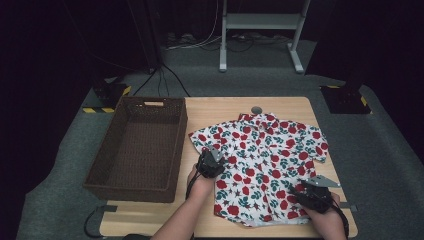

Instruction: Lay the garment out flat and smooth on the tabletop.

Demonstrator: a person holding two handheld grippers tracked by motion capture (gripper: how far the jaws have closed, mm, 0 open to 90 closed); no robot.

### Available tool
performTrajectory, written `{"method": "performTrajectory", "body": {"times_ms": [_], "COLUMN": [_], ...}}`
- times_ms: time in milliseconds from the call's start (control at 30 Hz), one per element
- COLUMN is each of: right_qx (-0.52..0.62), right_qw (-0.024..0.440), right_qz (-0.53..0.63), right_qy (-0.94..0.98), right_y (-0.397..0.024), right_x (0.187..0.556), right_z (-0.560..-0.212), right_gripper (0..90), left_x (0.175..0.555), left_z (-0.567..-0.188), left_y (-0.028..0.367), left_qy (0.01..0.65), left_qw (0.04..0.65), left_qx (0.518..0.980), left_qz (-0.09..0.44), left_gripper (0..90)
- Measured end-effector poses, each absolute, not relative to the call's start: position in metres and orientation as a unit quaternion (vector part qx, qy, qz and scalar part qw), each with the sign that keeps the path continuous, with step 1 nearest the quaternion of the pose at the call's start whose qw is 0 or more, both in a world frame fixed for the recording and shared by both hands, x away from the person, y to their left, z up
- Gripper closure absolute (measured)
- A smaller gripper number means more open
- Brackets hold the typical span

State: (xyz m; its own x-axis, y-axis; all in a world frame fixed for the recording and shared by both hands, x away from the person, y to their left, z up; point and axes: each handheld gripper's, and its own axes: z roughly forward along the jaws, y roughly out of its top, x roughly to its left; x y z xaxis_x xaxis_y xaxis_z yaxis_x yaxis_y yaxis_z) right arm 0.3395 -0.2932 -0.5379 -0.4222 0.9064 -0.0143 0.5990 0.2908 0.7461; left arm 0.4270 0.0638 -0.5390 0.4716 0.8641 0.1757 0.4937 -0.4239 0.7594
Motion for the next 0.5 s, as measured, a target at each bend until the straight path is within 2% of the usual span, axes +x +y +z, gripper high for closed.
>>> {"method": "performTrajectory", "body": {"times_ms": [367,500], "right_qx": [0.495,0.495], "right_qw": [0.228,0.228], "right_qz": [0.340,0.339], "right_qy": [0.767,0.767], "right_y": [-0.286,-0.283], "right_x": [0.344,0.345], "right_z": [-0.538,-0.538], "right_gripper": [46.0,46.1], "left_x": [0.448,0.444], "left_z": [-0.541,-0.535], "left_y": [0.072,0.070], "left_qy": [0.436,0.435], "left_qw": [0.324,0.321], "left_qx": [0.784,0.786], "left_qz": [0.300,0.299], "left_gripper": [52.1,46.2]}}
